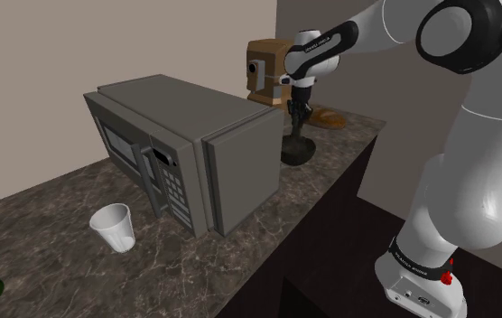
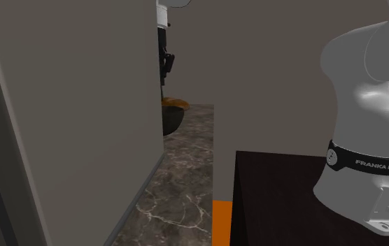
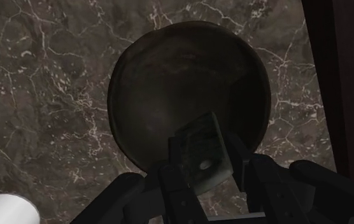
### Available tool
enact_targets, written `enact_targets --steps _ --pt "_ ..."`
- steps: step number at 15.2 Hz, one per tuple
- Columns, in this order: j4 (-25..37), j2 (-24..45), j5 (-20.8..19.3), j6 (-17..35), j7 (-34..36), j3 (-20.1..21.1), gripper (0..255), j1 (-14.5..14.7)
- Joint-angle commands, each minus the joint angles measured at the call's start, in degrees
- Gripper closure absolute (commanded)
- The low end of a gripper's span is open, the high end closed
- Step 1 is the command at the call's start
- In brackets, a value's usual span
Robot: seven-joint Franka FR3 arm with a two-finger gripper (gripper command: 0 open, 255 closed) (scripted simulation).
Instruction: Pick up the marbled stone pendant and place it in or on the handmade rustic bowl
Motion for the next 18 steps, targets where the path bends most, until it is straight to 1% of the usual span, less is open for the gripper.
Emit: enact_targets --steps 1,4,12,13,18 --pt "-0.9 0.9 0.6 1.6 -0.4 0.0 255 -0.1" --pt "-2.3 2.1 1.6 4.0 -1.0 0.1 255 -0.3" --pt "-2.3 2.1 1.6 4.0 -1.0 0.1 255 -0.3" --pt "-2.3 2.1 1.6 4.0 -1.0 0.1 0 -0.3" --pt "-2.3 2.1 1.6 4.0 -1.0 0.1 0 -0.3"
